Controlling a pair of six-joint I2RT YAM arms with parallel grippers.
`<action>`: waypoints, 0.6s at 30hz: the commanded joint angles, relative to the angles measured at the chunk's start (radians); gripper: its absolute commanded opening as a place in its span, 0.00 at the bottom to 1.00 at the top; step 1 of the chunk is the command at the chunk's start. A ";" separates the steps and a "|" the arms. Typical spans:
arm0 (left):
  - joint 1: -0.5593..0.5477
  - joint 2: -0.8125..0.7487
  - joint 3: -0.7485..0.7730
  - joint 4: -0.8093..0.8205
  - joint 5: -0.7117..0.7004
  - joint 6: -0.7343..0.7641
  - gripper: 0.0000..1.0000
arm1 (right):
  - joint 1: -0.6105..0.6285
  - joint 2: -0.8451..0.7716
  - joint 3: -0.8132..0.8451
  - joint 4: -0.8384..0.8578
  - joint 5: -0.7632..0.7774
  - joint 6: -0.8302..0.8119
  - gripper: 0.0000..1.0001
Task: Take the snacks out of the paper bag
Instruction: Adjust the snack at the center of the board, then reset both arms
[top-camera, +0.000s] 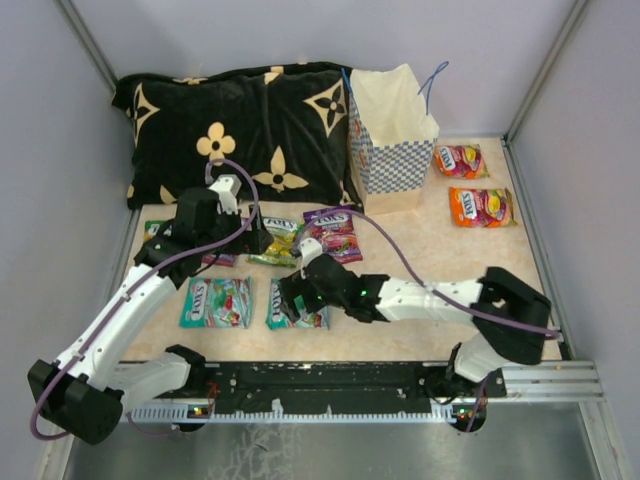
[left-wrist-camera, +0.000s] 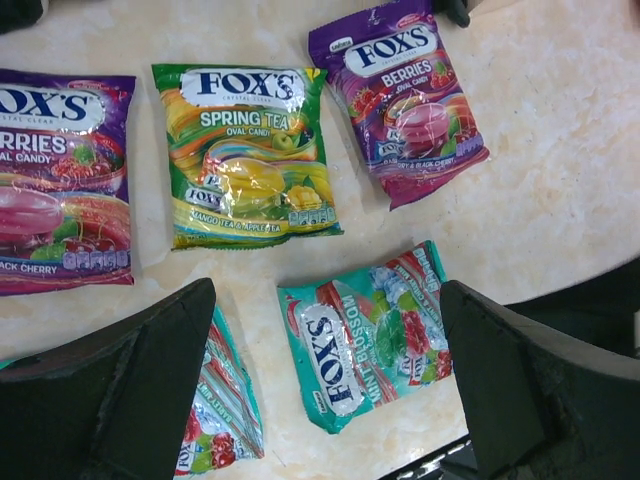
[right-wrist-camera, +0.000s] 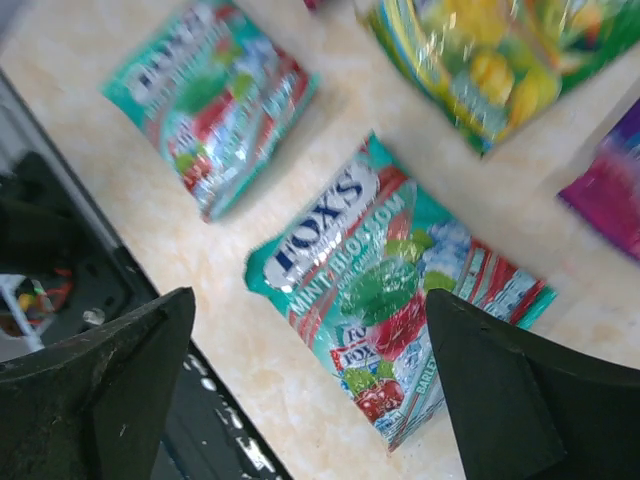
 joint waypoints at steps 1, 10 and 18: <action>0.008 0.002 0.059 0.057 0.021 0.028 0.99 | -0.084 -0.222 0.017 0.059 -0.072 -0.103 0.99; 0.011 -0.030 0.056 0.166 0.061 0.125 0.99 | -0.448 -0.508 -0.131 -0.012 -0.208 -0.055 0.99; 0.009 -0.081 -0.027 0.245 0.057 0.162 0.99 | -0.624 -0.662 -0.247 -0.073 -0.174 -0.039 0.99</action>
